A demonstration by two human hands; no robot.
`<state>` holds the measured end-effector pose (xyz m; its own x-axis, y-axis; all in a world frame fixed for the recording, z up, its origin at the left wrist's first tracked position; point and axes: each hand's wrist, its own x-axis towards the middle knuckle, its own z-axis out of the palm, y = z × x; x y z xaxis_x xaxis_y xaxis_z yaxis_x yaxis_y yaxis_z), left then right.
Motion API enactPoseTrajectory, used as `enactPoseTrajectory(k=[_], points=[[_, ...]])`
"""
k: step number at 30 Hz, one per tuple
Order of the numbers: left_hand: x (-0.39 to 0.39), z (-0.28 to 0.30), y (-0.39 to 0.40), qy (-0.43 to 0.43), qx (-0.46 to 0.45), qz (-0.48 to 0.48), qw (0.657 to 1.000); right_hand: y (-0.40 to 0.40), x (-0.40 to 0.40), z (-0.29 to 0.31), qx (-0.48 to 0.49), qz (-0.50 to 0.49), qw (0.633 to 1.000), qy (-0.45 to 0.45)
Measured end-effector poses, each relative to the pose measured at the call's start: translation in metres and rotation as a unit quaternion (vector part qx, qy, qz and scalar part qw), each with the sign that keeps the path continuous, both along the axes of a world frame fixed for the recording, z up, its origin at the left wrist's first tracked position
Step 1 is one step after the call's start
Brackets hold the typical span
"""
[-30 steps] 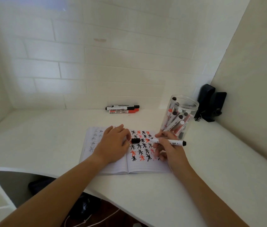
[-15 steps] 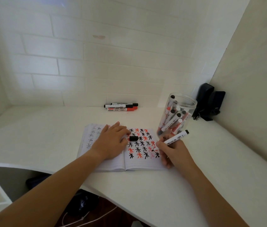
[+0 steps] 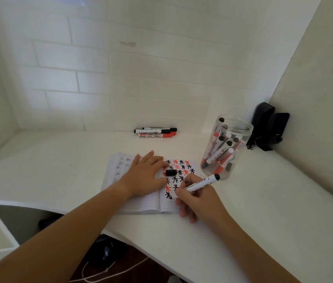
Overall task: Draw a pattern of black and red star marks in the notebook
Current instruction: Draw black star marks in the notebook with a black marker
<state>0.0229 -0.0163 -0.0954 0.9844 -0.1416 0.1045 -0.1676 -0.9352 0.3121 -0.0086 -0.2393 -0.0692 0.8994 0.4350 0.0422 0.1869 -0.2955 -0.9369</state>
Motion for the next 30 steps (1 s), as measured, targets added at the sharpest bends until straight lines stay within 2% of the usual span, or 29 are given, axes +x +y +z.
enactPoseTrajectory(k=[4,8,12,19,30], points=[[-0.001,0.016,0.010,0.097,-0.015,-0.052,0.994,-0.001,0.000,-0.001,-0.011,-0.003,1.000,-0.010],[0.004,0.023,0.019,0.165,0.020,-0.082,0.983,-0.002,-0.001,0.001,0.003,-0.005,1.000,-0.007],[0.006,0.017,0.017,0.150,0.038,-0.080,0.985,-0.001,-0.003,0.002,0.027,0.002,1.000,0.006],[0.002,0.016,0.013,0.139,0.045,-0.072,0.987,0.003,-0.004,-0.003,-0.033,-0.008,0.999,-0.009],[0.000,0.020,0.011,0.141,0.051,-0.071,0.986,0.006,-0.008,-0.001,-0.061,-0.019,0.998,-0.020]])
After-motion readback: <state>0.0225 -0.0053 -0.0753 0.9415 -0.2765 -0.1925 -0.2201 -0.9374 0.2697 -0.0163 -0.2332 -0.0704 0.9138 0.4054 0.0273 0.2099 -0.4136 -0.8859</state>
